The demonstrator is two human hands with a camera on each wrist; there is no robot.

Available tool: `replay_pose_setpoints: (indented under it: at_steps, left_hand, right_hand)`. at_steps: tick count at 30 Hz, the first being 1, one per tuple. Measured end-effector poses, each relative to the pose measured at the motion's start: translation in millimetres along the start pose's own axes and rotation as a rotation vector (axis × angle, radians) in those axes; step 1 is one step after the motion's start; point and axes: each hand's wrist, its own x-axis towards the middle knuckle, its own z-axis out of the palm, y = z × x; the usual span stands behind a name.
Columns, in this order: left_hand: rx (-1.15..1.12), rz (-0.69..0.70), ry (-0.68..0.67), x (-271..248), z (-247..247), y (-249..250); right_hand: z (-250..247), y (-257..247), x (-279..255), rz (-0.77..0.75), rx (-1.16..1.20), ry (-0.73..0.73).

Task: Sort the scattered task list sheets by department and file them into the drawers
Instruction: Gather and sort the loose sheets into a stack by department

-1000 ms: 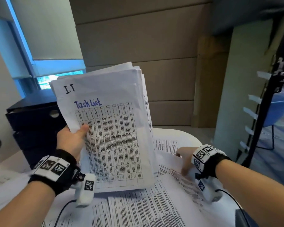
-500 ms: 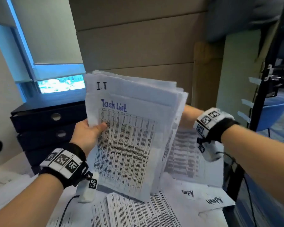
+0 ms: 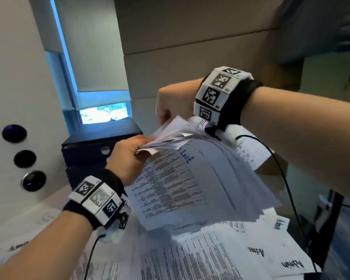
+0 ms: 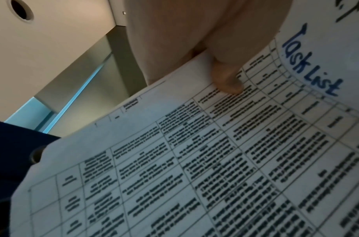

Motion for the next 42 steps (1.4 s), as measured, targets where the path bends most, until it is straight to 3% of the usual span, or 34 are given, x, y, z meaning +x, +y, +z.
replay_pose_setpoints:
  at_steps: [2,6,9,14,16,20,22,24,27,32,34,38,42]
  left_hand:
    - [-0.005,-0.074,0.026,-6,-5,-6]
    - [0.031,-0.165,0.153,-13,-15,-23]
    - [-0.036,-0.368,0.306,-15,-21,-46]
    - [-0.088,-0.665,0.494,-19,-26,-95]
    - [-0.102,-0.733,0.515,-24,-25,-96]
    - [-0.151,-0.774,0.562,-33,-19,-101]
    - [-0.145,-0.763,0.572,-36,-18,-102]
    - [-0.141,-0.761,0.569,-37,-18,-104]
    - [-0.096,-0.782,0.569,-39,-21,-106]
    - [-0.068,-0.793,0.615,-37,-23,-114]
    - [-0.072,-0.786,0.622,-33,-22,-115]
    - [-0.071,-0.753,0.591,-22,-15,-116]
    - [-0.080,-0.741,0.558,-15,-7,-124]
  right_hand:
    - [1,-2,3,-0.072,-0.077,0.038]
    - [15,16,7,-0.008,-0.048,0.112]
    - [30,44,8,0.144,0.033,0.289]
    - [92,96,14,0.367,0.489,0.680]
    - [138,106,16,0.452,0.627,0.566]
    - [229,95,3,0.387,0.783,-0.215]
    - [264,85,-1,0.388,0.761,-0.412]
    - [286,79,0,0.488,0.612,-0.420]
    - [306,85,5,0.637,0.474,-0.273]
    - [319,135,9,0.741,0.321,-0.173]
    - [324,168,8,0.787,0.241,-0.203]
    - [358,239,20,0.782,0.139,-0.414]
    - [360,239,31,0.703,0.062,-0.438]
